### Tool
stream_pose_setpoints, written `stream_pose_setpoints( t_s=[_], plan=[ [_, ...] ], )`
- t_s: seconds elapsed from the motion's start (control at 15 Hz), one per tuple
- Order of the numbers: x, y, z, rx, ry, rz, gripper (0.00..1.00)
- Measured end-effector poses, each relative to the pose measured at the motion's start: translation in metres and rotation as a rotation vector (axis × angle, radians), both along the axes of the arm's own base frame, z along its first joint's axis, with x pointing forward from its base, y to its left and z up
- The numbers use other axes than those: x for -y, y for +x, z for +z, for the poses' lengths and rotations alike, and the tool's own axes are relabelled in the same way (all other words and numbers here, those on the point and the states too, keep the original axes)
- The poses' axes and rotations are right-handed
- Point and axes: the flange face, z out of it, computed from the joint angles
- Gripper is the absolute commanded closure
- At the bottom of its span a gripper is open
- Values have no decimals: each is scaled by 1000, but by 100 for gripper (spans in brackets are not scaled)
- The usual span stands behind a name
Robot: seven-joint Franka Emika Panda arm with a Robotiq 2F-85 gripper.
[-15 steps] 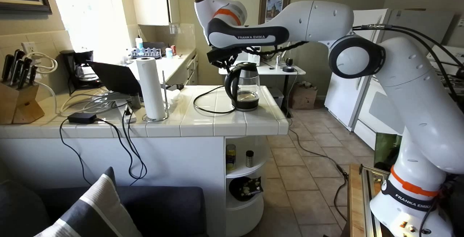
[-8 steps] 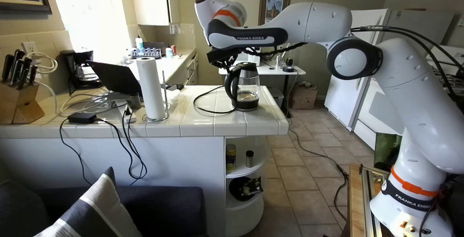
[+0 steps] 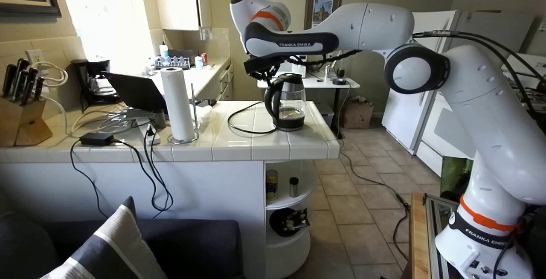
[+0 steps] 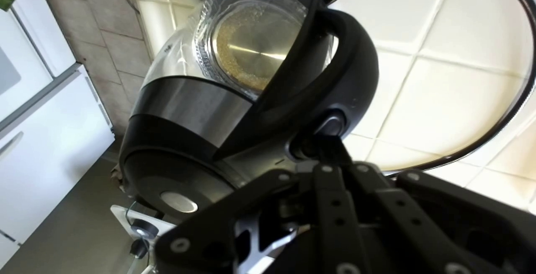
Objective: Flip the switch on the kettle
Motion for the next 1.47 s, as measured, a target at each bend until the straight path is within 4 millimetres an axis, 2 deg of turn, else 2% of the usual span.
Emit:
stream_pose_setpoints(
  t_s=[0.93, 1.47],
  plan=[
    [10, -2, 5, 9, 41, -20, 100],
    [1, -22, 26, -59, 67, -87, 100]
  ],
)
